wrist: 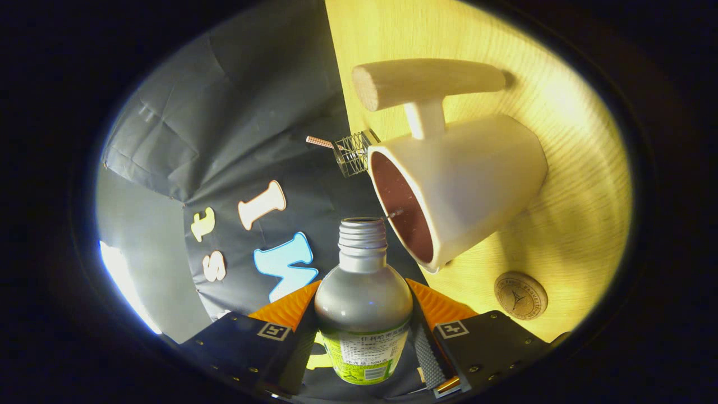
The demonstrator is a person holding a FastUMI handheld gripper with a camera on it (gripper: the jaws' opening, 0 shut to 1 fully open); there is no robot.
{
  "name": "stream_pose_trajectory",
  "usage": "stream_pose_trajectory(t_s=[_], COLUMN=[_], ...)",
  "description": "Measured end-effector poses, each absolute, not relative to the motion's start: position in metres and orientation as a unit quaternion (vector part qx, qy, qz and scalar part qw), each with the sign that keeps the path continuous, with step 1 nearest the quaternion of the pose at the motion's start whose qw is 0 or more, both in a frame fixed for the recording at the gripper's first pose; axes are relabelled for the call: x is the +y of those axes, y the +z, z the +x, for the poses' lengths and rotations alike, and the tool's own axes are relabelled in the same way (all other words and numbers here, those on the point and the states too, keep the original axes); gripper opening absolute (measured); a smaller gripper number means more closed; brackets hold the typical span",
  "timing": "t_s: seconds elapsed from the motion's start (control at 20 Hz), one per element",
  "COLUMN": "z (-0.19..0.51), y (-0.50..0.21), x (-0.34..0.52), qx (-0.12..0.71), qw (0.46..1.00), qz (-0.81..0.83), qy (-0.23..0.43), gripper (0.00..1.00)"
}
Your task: Take the bottle from table, then pour the juice into the cup, finally place the bottle on the coaster
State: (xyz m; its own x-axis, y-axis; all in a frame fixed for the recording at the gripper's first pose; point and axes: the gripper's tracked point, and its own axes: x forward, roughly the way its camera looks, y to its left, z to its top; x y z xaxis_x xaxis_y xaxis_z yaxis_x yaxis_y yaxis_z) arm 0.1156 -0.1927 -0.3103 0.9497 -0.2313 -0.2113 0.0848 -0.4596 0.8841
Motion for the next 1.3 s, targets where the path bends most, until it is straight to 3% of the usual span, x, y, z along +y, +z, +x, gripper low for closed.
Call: stream_pose_trajectory(t_s=[0.75, 1.3], z=[0.112, 0.101], y=[-0.312, -0.248], x=[-0.195, -0.207], qx=[0.021, 0.097], qw=[0.696, 0.905], qz=[0.693, 0.351], qy=[-0.187, -0.221], gripper=[0.79, 0.79])
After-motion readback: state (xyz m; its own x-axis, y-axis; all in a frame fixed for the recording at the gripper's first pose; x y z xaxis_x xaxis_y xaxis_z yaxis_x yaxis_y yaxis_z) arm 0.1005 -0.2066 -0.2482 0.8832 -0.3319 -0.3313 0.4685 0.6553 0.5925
